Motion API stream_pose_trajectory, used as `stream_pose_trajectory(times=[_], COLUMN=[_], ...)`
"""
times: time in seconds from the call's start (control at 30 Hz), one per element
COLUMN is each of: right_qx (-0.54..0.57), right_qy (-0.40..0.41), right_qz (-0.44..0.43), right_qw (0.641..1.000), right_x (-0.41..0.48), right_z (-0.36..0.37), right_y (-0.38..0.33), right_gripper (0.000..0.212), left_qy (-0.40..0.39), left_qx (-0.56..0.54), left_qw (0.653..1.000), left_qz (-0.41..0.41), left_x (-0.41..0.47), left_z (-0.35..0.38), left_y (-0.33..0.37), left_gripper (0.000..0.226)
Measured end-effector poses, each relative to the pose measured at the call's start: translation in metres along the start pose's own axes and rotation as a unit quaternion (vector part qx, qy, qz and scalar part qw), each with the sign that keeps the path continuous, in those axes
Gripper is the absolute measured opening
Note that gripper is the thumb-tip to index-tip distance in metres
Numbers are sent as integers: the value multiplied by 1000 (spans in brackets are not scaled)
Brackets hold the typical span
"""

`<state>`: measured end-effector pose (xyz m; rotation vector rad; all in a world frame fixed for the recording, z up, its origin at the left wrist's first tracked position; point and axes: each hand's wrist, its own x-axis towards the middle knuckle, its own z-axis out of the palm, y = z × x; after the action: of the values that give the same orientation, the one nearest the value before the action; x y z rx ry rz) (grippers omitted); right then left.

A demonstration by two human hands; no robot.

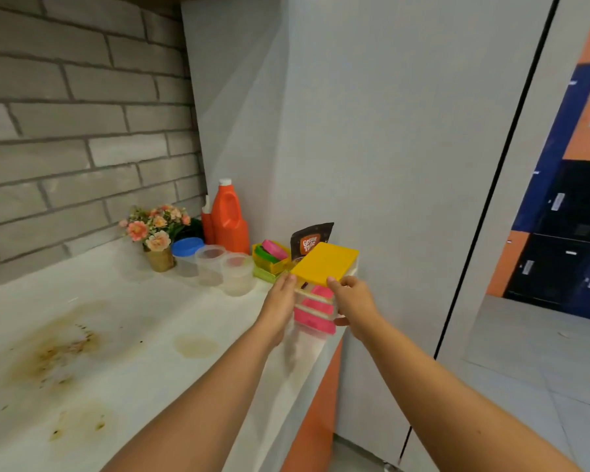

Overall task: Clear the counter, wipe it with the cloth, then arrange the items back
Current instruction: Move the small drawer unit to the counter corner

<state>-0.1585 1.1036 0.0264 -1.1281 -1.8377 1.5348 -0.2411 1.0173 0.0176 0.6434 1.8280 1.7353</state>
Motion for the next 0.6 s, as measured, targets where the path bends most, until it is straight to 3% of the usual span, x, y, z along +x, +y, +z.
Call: stream_pose_trajectory(times=[0.2,0.6], right_qx=[-20,-20], right_qy=[21,-39], right_qz=[11,32], right_qw=[1000,999], right_x=[33,78], right_z=[-5,-8], right_y=[8,6], right_gripper=[29,37], left_qy=[-20,6], left_qx=[6,-10], left_qw=[999,999], left_qz=[-30,-50], left_x=[30,58], left_z=[16,30], left_y=[-13,-6], left_gripper=[47,45])
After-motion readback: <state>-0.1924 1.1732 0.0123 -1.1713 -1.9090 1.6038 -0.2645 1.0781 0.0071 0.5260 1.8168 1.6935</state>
